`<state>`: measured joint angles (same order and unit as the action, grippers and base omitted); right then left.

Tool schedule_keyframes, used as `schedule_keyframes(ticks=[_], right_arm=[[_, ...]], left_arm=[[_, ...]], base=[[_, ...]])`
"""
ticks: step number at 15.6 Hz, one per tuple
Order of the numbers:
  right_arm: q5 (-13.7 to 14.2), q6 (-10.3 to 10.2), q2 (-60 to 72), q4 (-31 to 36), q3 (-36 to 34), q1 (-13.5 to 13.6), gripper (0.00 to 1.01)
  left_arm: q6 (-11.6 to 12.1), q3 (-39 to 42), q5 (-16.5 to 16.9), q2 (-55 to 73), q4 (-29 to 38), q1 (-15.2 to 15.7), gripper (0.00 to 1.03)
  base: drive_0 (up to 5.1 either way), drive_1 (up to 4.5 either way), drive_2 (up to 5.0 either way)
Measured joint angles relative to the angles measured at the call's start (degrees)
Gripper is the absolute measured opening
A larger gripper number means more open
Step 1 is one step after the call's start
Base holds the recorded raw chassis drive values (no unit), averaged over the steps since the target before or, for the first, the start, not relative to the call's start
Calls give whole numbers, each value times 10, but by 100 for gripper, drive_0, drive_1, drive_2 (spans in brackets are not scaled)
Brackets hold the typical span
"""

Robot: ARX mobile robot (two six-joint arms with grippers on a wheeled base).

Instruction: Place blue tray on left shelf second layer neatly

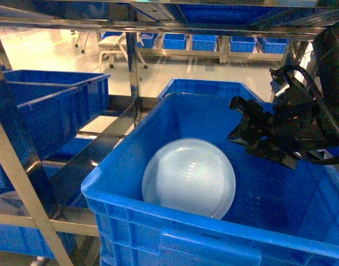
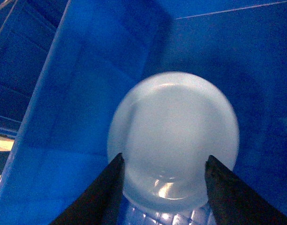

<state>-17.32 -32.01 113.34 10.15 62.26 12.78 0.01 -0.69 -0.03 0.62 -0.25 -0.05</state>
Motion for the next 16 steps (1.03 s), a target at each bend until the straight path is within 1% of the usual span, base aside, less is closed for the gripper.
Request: schedule_keyframes(ticks=[1, 4, 5, 6, 9, 10, 12, 14, 16], right_arm=[[0, -1, 0, 1, 0, 0, 56], [-1, -2, 0, 2, -1, 0, 94], [-1, -1, -6, 17, -16, 0, 100], [-6, -1, -22, 9, -37, 0, 97], [-6, 2, -48, 17, -76, 9, 98], [-3, 8, -56, 26, -86, 14, 98], [-3, 17, -68, 37, -86, 24, 98], [-6, 20, -68, 26, -79, 35, 98], [-20, 18, -69, 14, -68, 53, 98]], left_arm=[[0, 0, 0, 0, 0, 0, 98], [0, 0, 0, 0, 0, 0, 98], [0, 0, 0, 0, 0, 0, 98], [0, 0, 0, 0, 0, 0, 98], [0, 0, 0, 0, 0, 0, 98], [0, 0, 0, 0, 0, 0, 98], [0, 0, 0, 0, 0, 0, 98], [0, 0, 0, 0, 0, 0, 98], [0, 0, 0, 0, 0, 0, 98]], base=[[0, 0, 0], [0, 0, 0], [0, 0, 0], [0, 0, 0], [0, 0, 0], [0, 0, 0], [0, 0, 0], [0, 0, 0], [0, 0, 0]])
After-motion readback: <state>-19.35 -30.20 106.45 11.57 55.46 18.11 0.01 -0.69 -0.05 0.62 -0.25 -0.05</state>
